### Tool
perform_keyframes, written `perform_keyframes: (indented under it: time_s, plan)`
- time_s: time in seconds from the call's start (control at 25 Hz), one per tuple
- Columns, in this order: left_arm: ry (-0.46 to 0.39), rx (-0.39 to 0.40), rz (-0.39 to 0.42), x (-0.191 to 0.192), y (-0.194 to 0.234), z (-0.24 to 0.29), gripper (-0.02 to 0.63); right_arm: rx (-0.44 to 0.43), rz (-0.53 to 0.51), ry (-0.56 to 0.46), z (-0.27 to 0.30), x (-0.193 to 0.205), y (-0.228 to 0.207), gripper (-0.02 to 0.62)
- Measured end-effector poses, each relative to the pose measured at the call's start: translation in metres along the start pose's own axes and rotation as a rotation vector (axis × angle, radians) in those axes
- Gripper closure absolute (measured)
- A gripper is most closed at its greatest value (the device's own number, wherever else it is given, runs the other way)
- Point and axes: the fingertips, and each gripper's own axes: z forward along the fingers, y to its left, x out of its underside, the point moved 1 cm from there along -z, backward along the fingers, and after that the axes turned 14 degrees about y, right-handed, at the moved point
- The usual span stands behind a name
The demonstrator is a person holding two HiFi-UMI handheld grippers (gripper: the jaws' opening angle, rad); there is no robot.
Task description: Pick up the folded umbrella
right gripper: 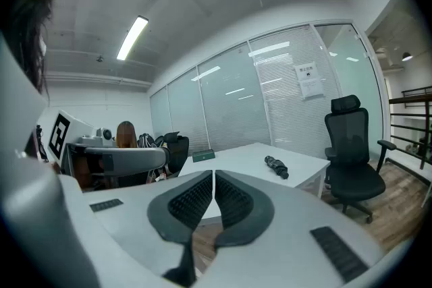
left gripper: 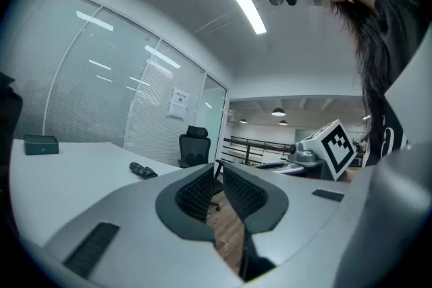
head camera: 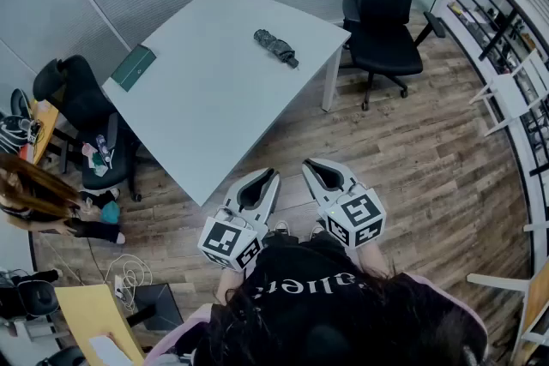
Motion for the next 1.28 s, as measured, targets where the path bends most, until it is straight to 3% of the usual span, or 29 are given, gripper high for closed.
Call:
perform_keyframes:
  time_s: [0.76,1.28]
  plan:
    - [-0.011,-0.032,-0.005,0.002,-0.03,0.032,0.549,-0.042,0.0,-0.012,-0.022,0.016,-0.035,0.568]
    - [0.021,-0.102,-0.032,0.008,-0.033,0.04,0.549,-0.109,0.025,0.025,-0.015,0.027,-0.053,0.568]
